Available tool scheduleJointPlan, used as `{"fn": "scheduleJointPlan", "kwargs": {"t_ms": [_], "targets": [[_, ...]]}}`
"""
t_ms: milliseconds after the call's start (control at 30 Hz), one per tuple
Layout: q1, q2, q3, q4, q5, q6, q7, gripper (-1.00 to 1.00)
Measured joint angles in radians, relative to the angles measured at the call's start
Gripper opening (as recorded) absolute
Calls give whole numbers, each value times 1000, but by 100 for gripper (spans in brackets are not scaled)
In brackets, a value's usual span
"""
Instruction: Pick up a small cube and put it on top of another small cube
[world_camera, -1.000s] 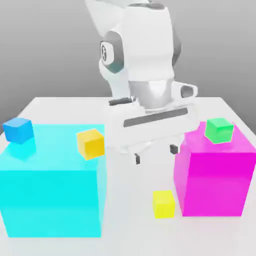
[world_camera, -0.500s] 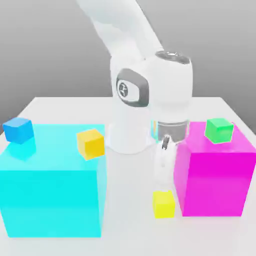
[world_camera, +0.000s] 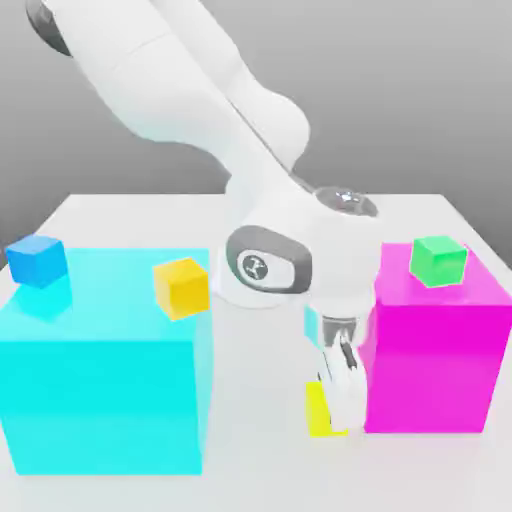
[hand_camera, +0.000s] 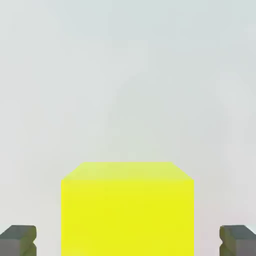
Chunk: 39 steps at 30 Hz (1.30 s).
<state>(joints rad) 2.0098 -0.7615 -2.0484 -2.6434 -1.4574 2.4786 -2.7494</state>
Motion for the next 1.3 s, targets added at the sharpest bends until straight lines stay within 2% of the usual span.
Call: {"fn": "scheduleJointPlan", "kwargs": {"t_ms": [33,300,500,700,933,1300], "targets": [[8,-4,-11,3,-11,1,6,-100],[-2,0,4,-1,-1,0,1,-100],[-106,39,141,-37,114,-25,-67,-100],[-269,67,332,-67,223,-75,-123,-100],[-513,98,566,6,322,-136,134,-100],[-878,37,893,84,499,-337,653,-100]]}}
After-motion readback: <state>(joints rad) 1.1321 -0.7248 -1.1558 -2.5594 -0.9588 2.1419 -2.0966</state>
